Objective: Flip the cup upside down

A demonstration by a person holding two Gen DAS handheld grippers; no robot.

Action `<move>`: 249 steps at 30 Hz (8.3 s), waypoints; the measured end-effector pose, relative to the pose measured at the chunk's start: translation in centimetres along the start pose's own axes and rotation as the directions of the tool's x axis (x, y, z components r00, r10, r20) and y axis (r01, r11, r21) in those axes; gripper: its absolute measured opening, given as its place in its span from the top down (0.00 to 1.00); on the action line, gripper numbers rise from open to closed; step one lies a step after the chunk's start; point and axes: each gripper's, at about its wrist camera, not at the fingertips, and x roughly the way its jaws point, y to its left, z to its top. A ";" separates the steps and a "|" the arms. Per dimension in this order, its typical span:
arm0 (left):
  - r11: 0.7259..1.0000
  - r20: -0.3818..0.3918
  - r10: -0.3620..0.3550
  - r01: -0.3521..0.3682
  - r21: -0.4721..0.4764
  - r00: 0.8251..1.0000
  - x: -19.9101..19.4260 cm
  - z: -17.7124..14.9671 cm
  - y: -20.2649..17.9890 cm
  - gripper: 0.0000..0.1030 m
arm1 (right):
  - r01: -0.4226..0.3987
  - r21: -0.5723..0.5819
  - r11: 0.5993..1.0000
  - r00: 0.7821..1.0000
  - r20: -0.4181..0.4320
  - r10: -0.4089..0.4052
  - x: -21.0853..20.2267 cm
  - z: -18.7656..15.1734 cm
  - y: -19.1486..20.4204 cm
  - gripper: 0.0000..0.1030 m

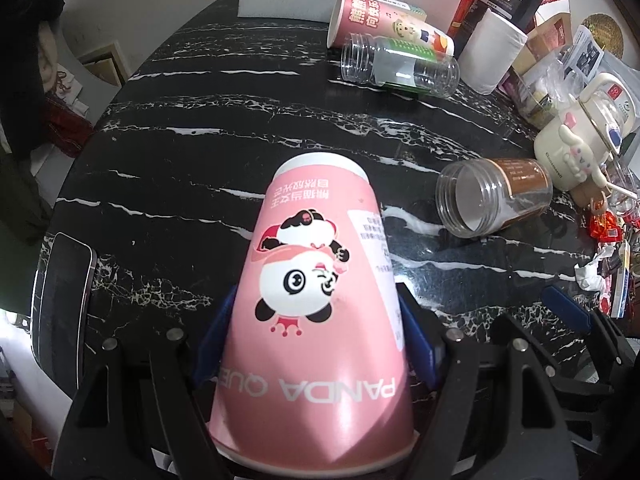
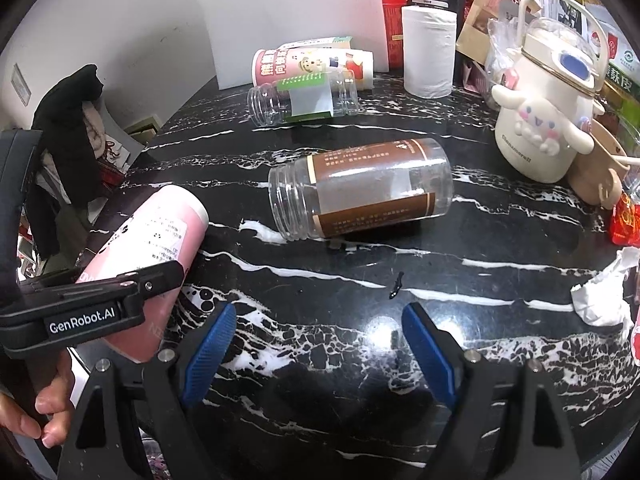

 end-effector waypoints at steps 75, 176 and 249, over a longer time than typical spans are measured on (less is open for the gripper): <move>0.994 0.052 0.069 -0.073 0.079 0.996 -4.7 0.1 9.2 0.17 | -0.034 -0.170 0.985 0.960 -0.280 -0.015 5.6 6.3 9.0 0.17; 0.987 0.105 0.109 -0.121 0.110 0.988 -5.4 -2.4 8.2 0.17 | 0.348 -0.083 0.934 0.699 0.687 -0.199 -2.2 -8.4 11.1 0.28; 0.956 0.281 -0.014 -0.070 0.286 0.960 -14.9 -4.1 2.2 0.17 | 0.264 -0.081 0.961 0.867 0.458 -0.199 -13.3 -4.9 8.8 0.15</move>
